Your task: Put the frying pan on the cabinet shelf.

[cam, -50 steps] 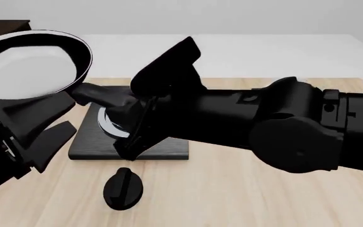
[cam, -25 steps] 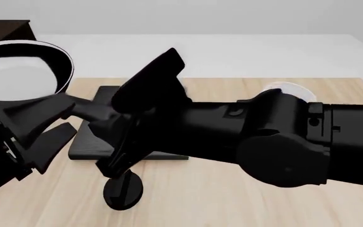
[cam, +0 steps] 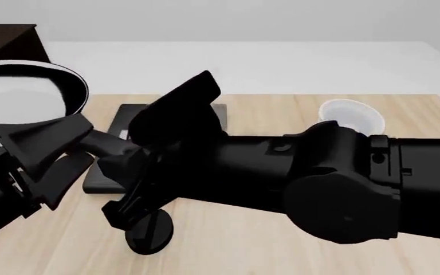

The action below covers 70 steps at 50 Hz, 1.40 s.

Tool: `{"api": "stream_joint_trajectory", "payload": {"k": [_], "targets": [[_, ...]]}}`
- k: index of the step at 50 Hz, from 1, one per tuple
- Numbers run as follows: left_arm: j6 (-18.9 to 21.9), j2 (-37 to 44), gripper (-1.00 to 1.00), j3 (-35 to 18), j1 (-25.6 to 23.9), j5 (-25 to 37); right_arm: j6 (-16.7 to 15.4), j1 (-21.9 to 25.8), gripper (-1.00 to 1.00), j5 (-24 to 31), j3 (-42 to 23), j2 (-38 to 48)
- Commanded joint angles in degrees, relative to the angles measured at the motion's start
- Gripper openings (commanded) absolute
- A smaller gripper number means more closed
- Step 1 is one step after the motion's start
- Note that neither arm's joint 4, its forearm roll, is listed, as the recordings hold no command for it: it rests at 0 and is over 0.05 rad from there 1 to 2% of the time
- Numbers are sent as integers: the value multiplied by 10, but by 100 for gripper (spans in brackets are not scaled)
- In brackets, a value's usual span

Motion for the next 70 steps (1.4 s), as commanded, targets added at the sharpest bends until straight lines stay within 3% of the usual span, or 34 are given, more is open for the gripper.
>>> {"api": "stream_joint_trajectory", "payload": {"k": [1,12,13,30,32,35,36,46,51,55,59,61,64,67,70], "targets": [[-2,8,100,7,2,-8,15,22,-100,-13,-12,-16],[-7,15,100,16,10,-20,16,29,-100,-20,-8,-13],[-8,17,-100,17,13,-22,18,29,-100,-19,-9,-14],[0,25,-100,16,37,-24,13,26,-100,-19,-9,-30],[0,26,-100,15,38,-24,35,13,-100,-20,-2,-40],[3,25,-100,13,39,-22,25,23,-100,-21,-2,-39],[4,24,-100,12,40,-20,26,22,100,-19,-1,-41],[10,22,-100,12,43,-18,24,-2,100,-19,13,-104],[12,23,-100,12,46,-19,34,-42,100,-12,33,-174],[12,20,-100,9,48,-14,45,-86,100,-6,58,-238],[13,19,-100,7,49,-12,27,-135,100,3,88,-296],[14,20,-100,8,49,-15,64,-172,100,9,114,-341],[16,17,-100,6,49,-12,38,-209,100,22,147,-391],[23,20,-100,0,54,-10,43,-248,100,29,186,-442],[22,20,-100,-1,56,-9,69,-282,100,35,216,-479]]}}
